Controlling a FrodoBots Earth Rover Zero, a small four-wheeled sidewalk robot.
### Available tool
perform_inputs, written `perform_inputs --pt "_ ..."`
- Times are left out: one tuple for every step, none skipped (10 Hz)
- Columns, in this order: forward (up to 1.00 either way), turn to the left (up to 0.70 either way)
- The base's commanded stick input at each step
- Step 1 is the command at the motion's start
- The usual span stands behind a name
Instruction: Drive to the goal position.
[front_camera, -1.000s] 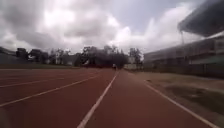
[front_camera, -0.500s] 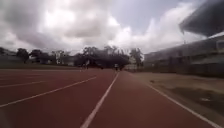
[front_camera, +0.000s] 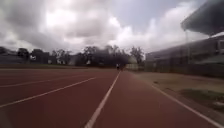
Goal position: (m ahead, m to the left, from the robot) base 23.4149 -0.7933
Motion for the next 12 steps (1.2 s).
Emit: perform_inputs --pt "0.70 -0.35" --pt "0.70 -0.35" --pt "0.70 0.00" --pt "0.70 0.00" --pt "0.70 0.00" --pt "0.70 0.00" --pt "0.70 0.00" --pt "0.70 0.00" --pt "0.70 0.00" --pt "0.70 0.00" --pt "0.70 0.00" --pt "0.70 0.00"
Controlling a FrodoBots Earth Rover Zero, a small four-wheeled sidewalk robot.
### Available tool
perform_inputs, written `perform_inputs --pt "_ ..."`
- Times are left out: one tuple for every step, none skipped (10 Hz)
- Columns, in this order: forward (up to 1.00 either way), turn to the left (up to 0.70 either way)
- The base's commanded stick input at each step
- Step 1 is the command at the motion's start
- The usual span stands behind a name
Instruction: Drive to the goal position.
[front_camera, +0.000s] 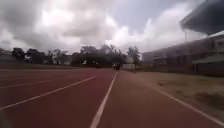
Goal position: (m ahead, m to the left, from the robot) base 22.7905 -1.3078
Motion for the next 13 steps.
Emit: perform_inputs --pt "0.70 0.00" --pt "0.70 0.00" --pt "0.70 0.00" --pt "0.70 0.00" --pt "0.70 0.00" --pt "0.70 0.00" --pt "0.70 0.00" --pt "0.70 0.00" --pt "0.70 0.00" --pt "0.70 0.00" --pt "0.70 0.00" --pt "0.70 0.00" --pt "0.70 0.00"
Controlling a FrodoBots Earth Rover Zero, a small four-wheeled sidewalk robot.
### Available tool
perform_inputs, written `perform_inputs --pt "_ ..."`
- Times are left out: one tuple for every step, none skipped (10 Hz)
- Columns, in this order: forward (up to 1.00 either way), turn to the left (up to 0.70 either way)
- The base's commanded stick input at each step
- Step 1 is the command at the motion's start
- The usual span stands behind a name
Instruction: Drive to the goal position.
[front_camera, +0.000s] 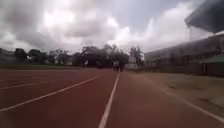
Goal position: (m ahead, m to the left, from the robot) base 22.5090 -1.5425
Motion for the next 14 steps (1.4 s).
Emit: perform_inputs --pt "0.70 0.00" --pt "0.70 0.00" --pt "0.70 0.00" --pt "0.70 0.00" --pt "0.70 0.00" --pt "0.70 0.00" --pt "0.70 0.00" --pt "0.70 0.00" --pt "0.70 0.00" --pt "0.70 0.00" --pt "0.70 0.00" --pt "0.70 0.00" --pt "0.70 0.00" --pt "0.70 0.00"
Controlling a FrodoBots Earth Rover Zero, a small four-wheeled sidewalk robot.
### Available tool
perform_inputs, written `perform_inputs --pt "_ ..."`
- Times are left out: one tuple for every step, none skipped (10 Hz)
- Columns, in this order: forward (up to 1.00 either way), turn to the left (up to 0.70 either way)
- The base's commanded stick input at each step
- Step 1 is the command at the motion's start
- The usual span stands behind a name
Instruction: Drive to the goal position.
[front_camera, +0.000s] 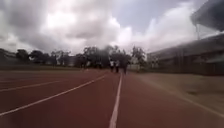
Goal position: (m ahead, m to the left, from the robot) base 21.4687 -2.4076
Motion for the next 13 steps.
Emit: perform_inputs --pt "0.70 0.00" --pt "0.70 0.00" --pt "0.70 0.00" --pt "0.70 0.00" --pt "0.70 0.00" --pt "0.70 0.00" --pt "0.70 0.00" --pt "0.70 0.00" --pt "0.70 0.00" --pt "0.70 0.00" --pt "0.70 0.00" --pt "0.70 0.00" --pt "0.70 -0.03"
